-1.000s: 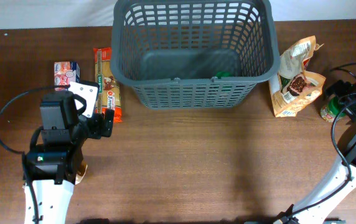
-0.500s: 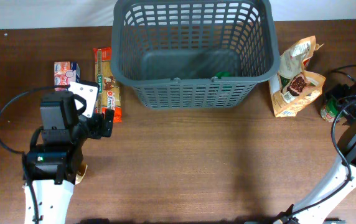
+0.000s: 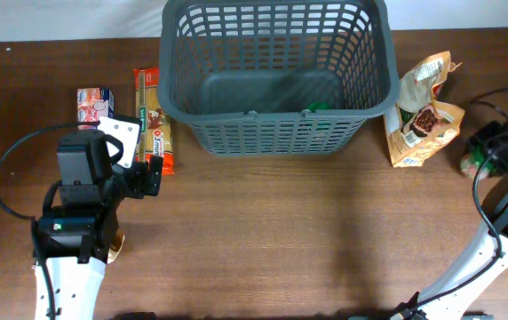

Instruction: Pack container

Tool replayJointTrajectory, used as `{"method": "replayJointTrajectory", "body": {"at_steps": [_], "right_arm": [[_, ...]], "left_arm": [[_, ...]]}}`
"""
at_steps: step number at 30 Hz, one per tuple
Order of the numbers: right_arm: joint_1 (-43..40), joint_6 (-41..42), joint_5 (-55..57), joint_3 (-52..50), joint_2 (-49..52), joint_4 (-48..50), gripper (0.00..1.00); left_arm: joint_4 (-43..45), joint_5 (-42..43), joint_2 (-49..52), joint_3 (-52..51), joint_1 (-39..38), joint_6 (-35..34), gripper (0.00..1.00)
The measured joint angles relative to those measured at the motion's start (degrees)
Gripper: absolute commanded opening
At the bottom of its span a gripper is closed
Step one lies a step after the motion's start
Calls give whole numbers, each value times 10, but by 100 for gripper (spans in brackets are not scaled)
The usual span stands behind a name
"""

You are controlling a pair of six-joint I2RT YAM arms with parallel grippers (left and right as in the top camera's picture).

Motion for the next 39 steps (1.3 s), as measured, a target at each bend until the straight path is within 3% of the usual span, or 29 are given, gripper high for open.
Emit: {"method": "replayJointTrajectory", "body": {"at_steps": [8, 15, 19, 23, 27, 29, 39], "right_arm": [[-26, -38, -9, 355, -15, -181, 4], [19, -110, -203, 652, -90, -223, 4], [149, -113, -260, 673, -158, -224, 4], [298, -119, -250, 671, -159, -198, 4], [472, -139, -120, 665, -113, -146, 4], [517, -148, -63, 665, -78, -135, 4], [537, -155, 29, 657, 125, -158, 7]], "left_arm": [[0, 0, 0, 0, 0, 0, 99], [0, 0, 0, 0, 0, 0, 99], [0, 0, 0, 0, 0, 0, 99], [0, 0, 0, 0, 0, 0, 99], [0, 0, 0, 0, 0, 0, 99], [0, 0, 0, 0, 0, 0, 99], [0, 0, 0, 0, 0, 0, 99]]}}
